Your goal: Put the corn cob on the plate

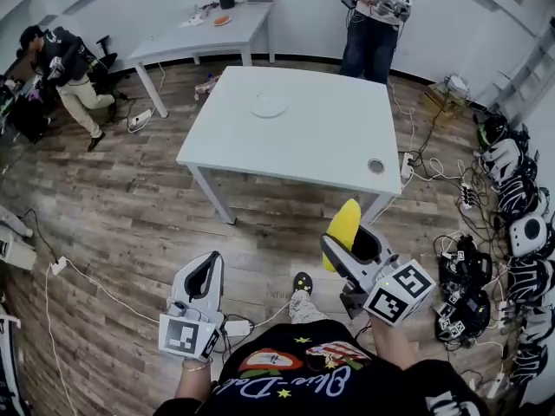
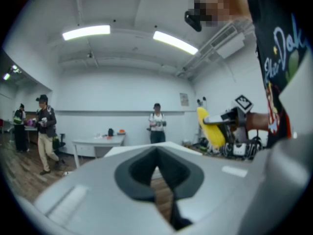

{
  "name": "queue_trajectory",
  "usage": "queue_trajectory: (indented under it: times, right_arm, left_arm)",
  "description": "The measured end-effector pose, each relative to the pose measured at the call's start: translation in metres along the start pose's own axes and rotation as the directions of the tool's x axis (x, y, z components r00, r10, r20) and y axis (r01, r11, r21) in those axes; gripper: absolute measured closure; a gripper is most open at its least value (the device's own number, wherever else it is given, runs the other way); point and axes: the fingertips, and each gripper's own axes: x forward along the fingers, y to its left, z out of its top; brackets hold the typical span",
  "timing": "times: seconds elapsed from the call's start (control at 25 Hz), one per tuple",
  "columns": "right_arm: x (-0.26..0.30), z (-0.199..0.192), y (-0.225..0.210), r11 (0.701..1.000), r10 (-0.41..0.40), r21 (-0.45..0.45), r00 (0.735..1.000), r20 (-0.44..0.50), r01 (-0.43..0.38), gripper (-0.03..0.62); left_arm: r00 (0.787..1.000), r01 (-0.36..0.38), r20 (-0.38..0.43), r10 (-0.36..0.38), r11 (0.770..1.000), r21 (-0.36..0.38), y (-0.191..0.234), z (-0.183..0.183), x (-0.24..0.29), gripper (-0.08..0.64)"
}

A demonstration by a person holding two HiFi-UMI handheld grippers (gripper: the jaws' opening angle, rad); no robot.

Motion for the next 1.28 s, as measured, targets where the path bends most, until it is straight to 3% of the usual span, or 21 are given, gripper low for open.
queue_trajectory:
  times: [0.2,0.56,0.88,1.28]
  right_arm:
    - [0.064,0.049,-0.06,0.993,0.034,-0.109,0.999,0.002,-0.034,0.351]
    - [0.15,0.066,-0.151,0.997,0.058,-0.059,0.998,-0.027,-0.059,0.351]
    - [0.278,0.063,-0.211,0.996,0.026,-0.087,0.996,-0.09,-0.034,0.351]
    - [0.438,0.048,-0.268,0.99,-0.058,-0.141,0.971,-0.23,0.026,0.351]
  left_arm:
    - [1.0,-0.013,0.022,0.013,1.0,0.011,0.033,0.022,0.096,0.574]
    - [1.0,0.025,0.019,-0.024,0.999,-0.023,0.059,0.018,0.219,0.574]
    - [0.999,0.024,0.048,-0.023,0.999,-0.031,0.165,0.008,0.32,0.574]
    - [0.992,0.112,0.054,-0.111,0.994,-0.008,0.285,0.013,0.434,0.574]
